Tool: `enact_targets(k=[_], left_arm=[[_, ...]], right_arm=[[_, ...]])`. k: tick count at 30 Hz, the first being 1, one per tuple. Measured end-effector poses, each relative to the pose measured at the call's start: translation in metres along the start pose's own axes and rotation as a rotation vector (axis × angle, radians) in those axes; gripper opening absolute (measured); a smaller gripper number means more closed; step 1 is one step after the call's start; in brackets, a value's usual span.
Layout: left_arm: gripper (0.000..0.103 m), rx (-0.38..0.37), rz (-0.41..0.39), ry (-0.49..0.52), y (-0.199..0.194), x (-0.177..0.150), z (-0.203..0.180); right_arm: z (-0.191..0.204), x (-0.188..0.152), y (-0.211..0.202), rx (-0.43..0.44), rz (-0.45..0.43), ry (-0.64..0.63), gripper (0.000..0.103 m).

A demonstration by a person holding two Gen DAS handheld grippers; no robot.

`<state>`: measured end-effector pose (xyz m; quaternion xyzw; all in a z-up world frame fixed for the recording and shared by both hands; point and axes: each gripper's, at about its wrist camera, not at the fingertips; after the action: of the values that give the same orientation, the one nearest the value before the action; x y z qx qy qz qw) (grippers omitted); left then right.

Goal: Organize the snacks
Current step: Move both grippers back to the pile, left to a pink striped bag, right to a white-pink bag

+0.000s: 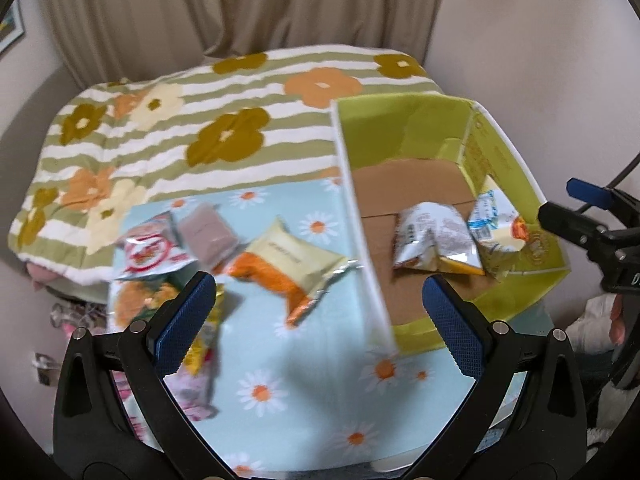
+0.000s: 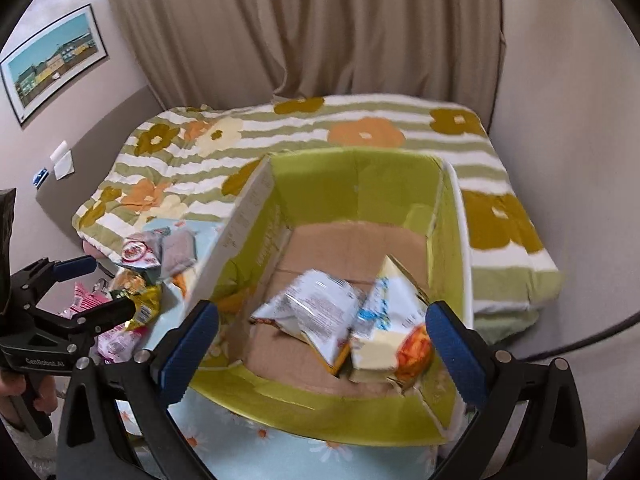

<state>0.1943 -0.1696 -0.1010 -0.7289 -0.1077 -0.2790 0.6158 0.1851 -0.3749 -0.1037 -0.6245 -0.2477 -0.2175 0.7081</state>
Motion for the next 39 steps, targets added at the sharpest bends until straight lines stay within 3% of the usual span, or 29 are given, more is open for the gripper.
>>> enact_targets(k=[11, 14, 18, 23, 28, 34, 39], left_arm=[[0.102, 0.094, -0.089, -0.075, -0.061, -0.02, 0.117], [0.102, 0.113, -0.08, -0.084, -0.073, -0.026, 0.156], [0.102, 0.152, -0.05, -0.11, -0.078, -0.04, 0.211], [0.102, 0.126, 0.011, -0.167, -0.068, -0.066, 0.273], [0.102, 0.078, 0.089, -0.187, -0.044, -0.091, 0.309], [0.102, -0.007, 0.194, -0.204, -0.004, -0.116, 0.325], [0.102, -0.026, 0.26, -0.214, 0.028, -0.13, 0.328]], right_arm=[[0.102, 0.009, -0.012, 0.026, -0.058, -0.029, 0.103], [0.132, 0.006, -0.009, 0.004, -0.058, -0.017, 0.103], [0.174, -0.003, 0.006, 0.042, -0.022, 0.009, 0.103], [0.215, -0.024, 0.03, 0.096, 0.055, 0.079, 0.103], [0.251, -0.05, 0.057, 0.114, 0.142, 0.144, 0.103], [0.281, -0.077, 0.09, 0.139, 0.241, 0.219, 0.103], [0.3, -0.095, 0.113, 0.137, 0.308, 0.217, 0.103]])
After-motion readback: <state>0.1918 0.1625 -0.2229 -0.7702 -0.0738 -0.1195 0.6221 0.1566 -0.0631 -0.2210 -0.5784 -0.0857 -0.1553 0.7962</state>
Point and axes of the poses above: each gripper's, at about its wrist camera, not at the fingertips, and y roughly the way its jaws point, z to its left, x to its top, and after that the axes turned 6 degrees about -x, right-handed
